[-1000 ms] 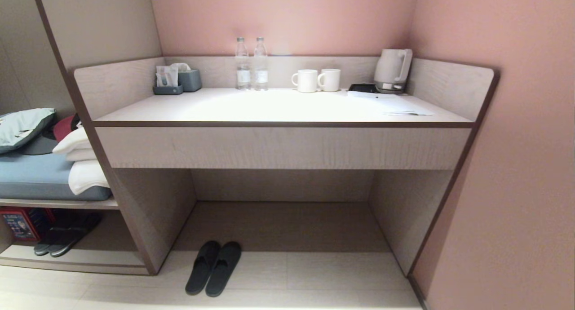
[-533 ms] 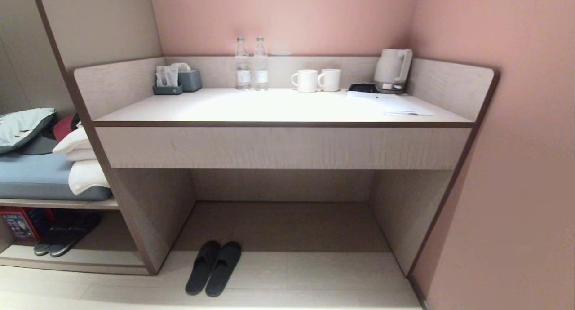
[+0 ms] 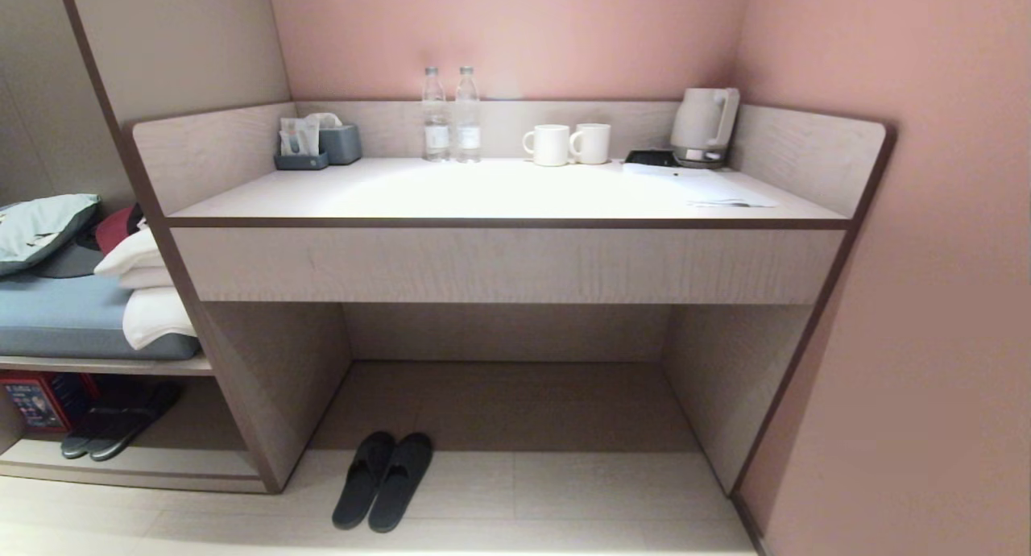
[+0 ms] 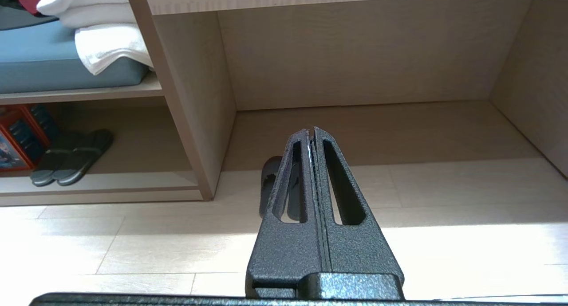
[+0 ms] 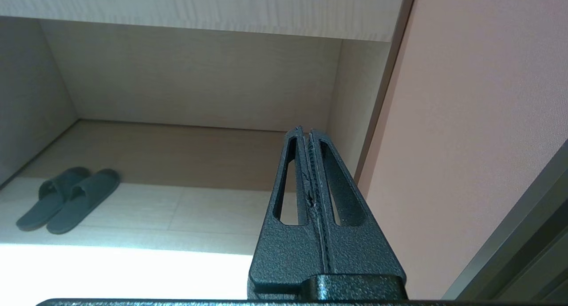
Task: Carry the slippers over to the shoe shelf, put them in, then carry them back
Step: Pick up the slippers on the floor
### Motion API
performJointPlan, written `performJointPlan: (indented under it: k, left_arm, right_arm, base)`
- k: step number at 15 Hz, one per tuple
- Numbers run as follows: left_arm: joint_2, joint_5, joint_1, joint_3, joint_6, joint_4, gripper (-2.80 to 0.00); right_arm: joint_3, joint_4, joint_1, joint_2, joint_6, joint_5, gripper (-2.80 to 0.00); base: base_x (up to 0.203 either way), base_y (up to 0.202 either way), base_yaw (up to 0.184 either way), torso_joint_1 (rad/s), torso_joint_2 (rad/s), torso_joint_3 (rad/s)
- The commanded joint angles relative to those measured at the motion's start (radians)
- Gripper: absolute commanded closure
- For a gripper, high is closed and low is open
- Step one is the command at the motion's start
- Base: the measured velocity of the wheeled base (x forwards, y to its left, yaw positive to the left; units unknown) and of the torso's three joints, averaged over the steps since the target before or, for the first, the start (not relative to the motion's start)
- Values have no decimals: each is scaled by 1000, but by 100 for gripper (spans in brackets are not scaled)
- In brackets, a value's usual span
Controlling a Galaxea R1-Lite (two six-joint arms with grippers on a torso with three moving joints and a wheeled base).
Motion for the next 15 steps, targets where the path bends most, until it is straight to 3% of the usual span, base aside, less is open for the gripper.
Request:
performJointPlan:
  k: [1,15]
  left_arm:
    - [1,0,0,0,-1,1,0]
    - [1,2,0,1,1,-2,0]
  right_arm:
    - [40,0,0,-39,-1,0,0]
    - [40,0,0,-39,-1,0,0]
  base:
    - [0,0,0,0,0,0]
    - [0,0,0,0,0,-14]
